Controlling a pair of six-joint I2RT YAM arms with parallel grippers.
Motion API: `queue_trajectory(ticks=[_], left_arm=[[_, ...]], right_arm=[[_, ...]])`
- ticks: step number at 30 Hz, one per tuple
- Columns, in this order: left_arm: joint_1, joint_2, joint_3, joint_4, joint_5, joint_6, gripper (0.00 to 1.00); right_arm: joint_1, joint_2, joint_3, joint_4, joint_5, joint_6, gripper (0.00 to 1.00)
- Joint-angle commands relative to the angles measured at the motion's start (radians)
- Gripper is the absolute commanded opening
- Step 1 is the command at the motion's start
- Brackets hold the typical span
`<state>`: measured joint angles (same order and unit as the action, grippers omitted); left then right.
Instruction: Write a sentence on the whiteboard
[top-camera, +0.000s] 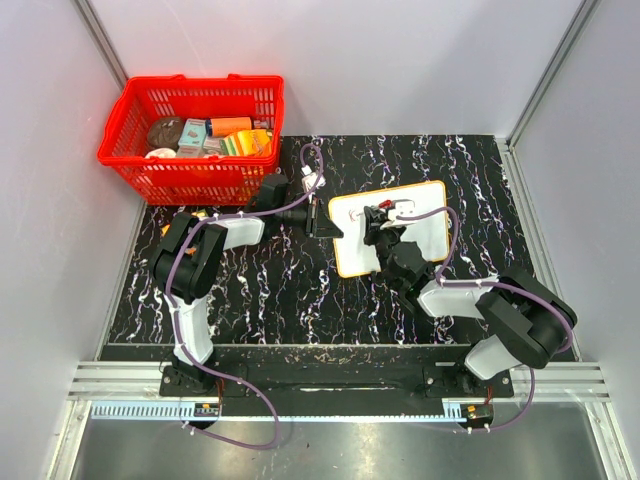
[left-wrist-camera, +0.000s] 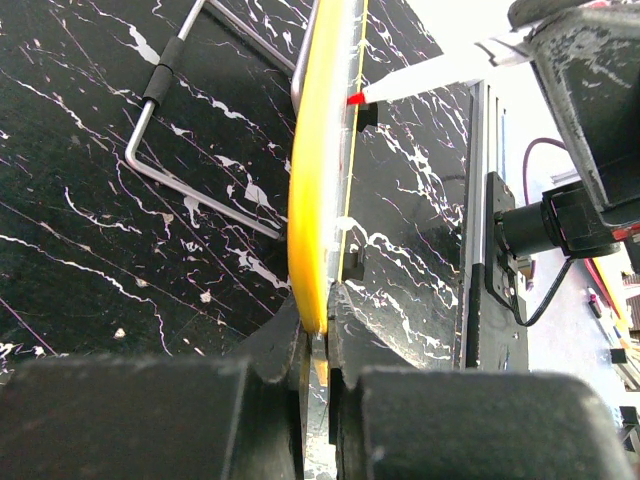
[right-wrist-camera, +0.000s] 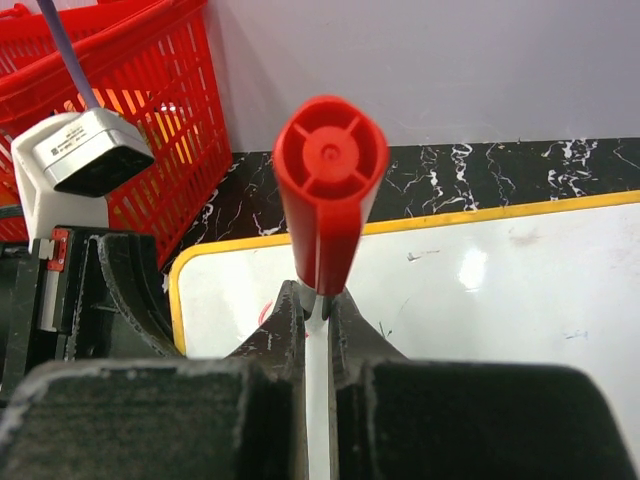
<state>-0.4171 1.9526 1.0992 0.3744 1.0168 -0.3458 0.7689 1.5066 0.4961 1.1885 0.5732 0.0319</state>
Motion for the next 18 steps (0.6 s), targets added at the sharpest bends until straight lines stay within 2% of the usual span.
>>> queue_trajectory(ticks=[1, 18], left_arm=[[-0.011, 0.048, -0.009, -0.068, -0.055, 0.119, 0.0], [-0.011, 0.046, -0.004, -0.083, -0.06, 0.13, 0.0]], right_arm=[[-0.019, -0.008, 0.047, -0.003, 0.053, 0.0, 0.0], [-0.019, -0.009, 0.052, -0.098, 0.001, 0.06, 0.0]])
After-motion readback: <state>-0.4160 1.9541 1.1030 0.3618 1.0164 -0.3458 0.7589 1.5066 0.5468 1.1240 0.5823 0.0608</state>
